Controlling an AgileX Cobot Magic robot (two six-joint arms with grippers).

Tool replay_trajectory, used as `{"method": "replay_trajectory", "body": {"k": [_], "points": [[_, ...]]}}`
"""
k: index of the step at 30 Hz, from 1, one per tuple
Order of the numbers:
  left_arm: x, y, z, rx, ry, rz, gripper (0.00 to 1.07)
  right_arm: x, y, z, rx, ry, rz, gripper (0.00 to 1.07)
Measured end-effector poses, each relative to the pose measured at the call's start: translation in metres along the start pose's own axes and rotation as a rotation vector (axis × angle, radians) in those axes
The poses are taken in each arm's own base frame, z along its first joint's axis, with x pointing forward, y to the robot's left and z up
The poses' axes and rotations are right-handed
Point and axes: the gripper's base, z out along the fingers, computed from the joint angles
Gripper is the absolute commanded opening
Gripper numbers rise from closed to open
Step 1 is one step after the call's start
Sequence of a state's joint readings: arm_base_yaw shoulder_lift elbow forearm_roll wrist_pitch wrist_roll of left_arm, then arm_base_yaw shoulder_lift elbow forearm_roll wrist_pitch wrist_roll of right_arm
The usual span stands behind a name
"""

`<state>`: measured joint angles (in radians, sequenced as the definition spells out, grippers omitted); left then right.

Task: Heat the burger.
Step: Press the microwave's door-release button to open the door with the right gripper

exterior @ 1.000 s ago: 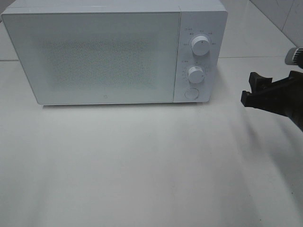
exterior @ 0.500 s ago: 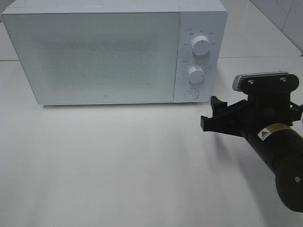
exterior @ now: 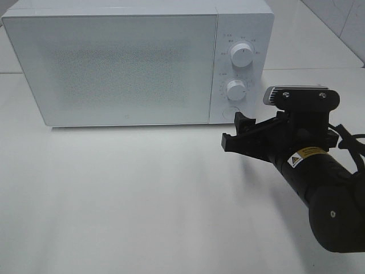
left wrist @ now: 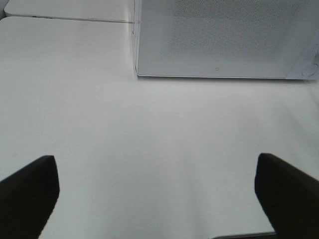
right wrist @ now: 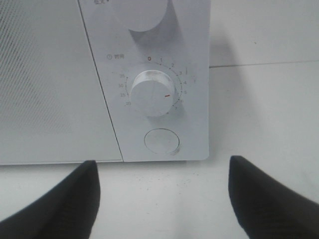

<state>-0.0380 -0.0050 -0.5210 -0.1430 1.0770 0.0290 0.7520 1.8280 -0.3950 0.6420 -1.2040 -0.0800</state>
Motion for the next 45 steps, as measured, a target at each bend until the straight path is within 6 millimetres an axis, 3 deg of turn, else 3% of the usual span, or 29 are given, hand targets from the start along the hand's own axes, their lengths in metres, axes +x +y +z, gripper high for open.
{"method": "replay_trajectory", "body": {"k": [5,6,9,11,12,13,21,28,39,45], "points": [[0.0,0.0,0.0,0.0,0.0,0.0,1.0,0.0,0.0,0.0,0.0,0.0,0.266,0.52],[0.0,0.0,0.0,0.0,0.0,0.0,1.0,0.0,0.0,0.0,0.0,0.0,0.395,0.45],[0.0,0.0,0.0,0.0,0.0,0.0,1.0,0.0,0.0,0.0,0.0,0.0,0.513,0.41],[0.0,0.0,0.0,0.0,0.0,0.0,1.0,0.0,0.0,0.0,0.0,0.0,0.702,0.27],[0.0,0.0,0.0,0.0,0.0,0.0,1.0,0.0,0.0,0.0,0.0,0.0,0.702,0.27],[0.0,0.0,0.0,0.0,0.0,0.0,1.0,0.0,0.0,0.0,0.0,0.0,0.833,0.21],[0.0,0.0,0.0,0.0,0.0,0.0,1.0,0.0,0.0,0.0,0.0,0.0,1.214,0.03],[0.0,0.0,0.0,0.0,0.0,0.0,1.0,0.003,-0.002,0.0,0.039,0.018,1.321,0.0],[0.0,0.0,0.0,0.0,0.0,0.0,1.0,0.006,-0.002,0.0,0.065,0.036,1.348,0.0],[0.0,0.0,0.0,0.0,0.0,0.0,1.0,0.016,0.002,0.01,0.094,0.046,1.357,0.0]]}}
